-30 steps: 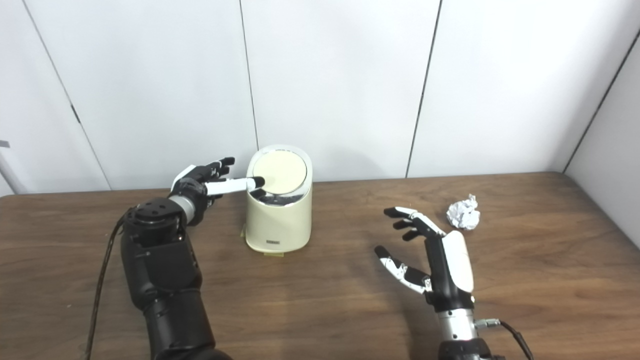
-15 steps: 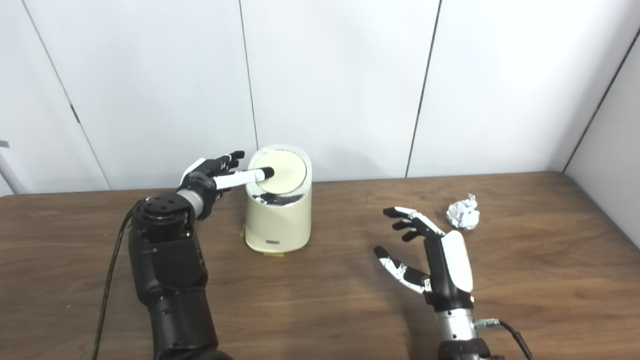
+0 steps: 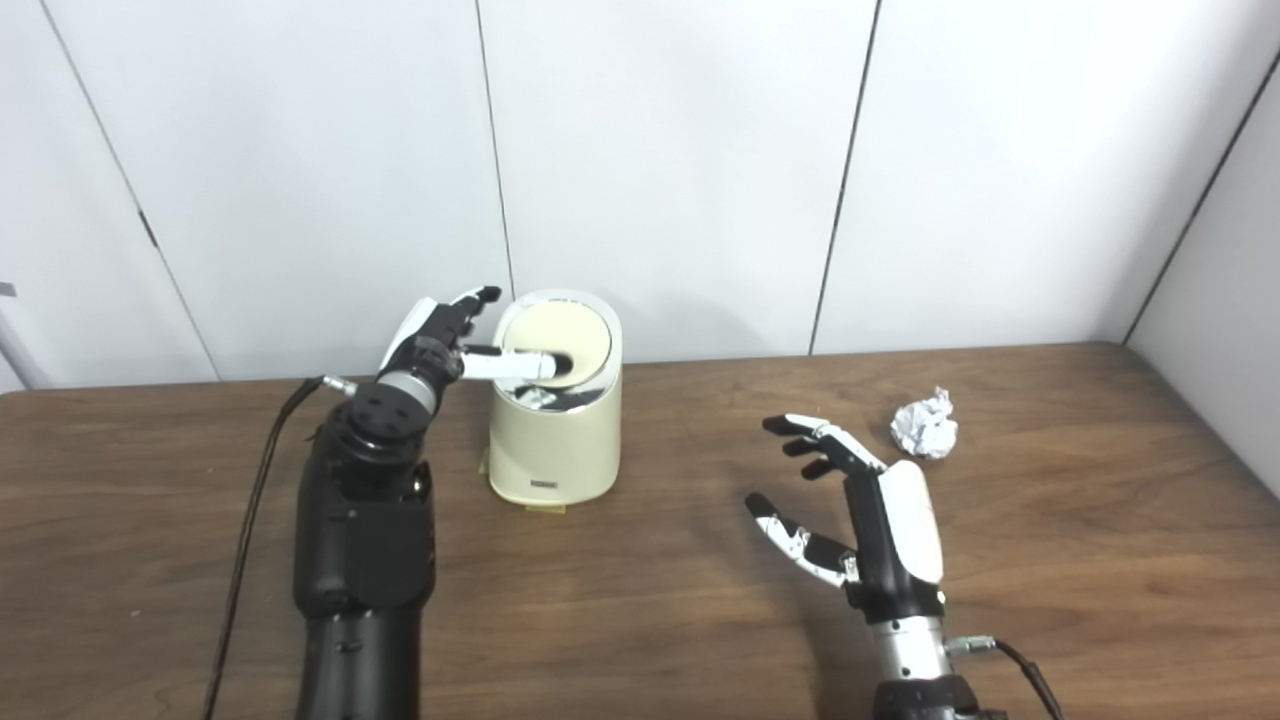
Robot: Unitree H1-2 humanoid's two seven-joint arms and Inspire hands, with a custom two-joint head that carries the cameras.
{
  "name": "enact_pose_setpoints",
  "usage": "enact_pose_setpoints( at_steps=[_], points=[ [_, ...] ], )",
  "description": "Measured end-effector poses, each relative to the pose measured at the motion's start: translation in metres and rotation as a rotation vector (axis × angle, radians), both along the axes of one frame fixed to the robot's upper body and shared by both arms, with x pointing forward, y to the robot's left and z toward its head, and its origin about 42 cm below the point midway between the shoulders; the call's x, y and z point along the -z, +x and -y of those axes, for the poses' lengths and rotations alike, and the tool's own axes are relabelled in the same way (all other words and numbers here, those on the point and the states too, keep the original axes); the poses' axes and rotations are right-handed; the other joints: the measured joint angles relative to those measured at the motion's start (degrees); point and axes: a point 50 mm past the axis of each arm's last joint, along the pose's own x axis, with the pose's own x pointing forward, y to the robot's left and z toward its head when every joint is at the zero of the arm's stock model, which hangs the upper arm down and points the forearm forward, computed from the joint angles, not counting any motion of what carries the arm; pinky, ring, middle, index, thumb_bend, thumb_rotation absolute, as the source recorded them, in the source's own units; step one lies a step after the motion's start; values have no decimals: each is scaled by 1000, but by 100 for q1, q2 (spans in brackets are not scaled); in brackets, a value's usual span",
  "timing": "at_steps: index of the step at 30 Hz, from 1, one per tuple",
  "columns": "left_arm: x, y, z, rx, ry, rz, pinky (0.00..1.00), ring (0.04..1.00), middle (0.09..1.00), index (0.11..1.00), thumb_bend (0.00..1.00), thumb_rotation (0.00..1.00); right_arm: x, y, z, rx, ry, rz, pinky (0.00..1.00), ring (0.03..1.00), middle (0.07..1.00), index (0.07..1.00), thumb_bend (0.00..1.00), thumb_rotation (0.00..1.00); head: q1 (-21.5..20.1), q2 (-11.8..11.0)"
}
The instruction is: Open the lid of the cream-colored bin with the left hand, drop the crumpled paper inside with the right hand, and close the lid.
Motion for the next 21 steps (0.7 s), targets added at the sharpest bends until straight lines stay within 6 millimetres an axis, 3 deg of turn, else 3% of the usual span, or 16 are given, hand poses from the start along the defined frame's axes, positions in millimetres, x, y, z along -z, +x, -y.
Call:
enact_pose_setpoints(
  at_steps=[4, 10, 21],
  points=[
    [0, 4, -10, -31, 140, 60, 1000, 1000, 1000, 1000, 983, 161, 0, 0, 0, 7, -4, -8, 491, 625, 705, 681, 308, 82, 9, 9],
    [0, 6, -9, -42, 220, 106, 1000, 1000, 1000, 1000, 971, 27, 1, 0, 0, 7, -4, -9, 510, 641, 707, 685, 305, 104, 9, 9],
    [-2, 8, -9, -45, 304, 185, 1000, 1000, 1000, 1000, 968, 19, 1, 0, 1, 6, -4, -11, 497, 632, 705, 687, 308, 97, 9, 35]
  ],
)
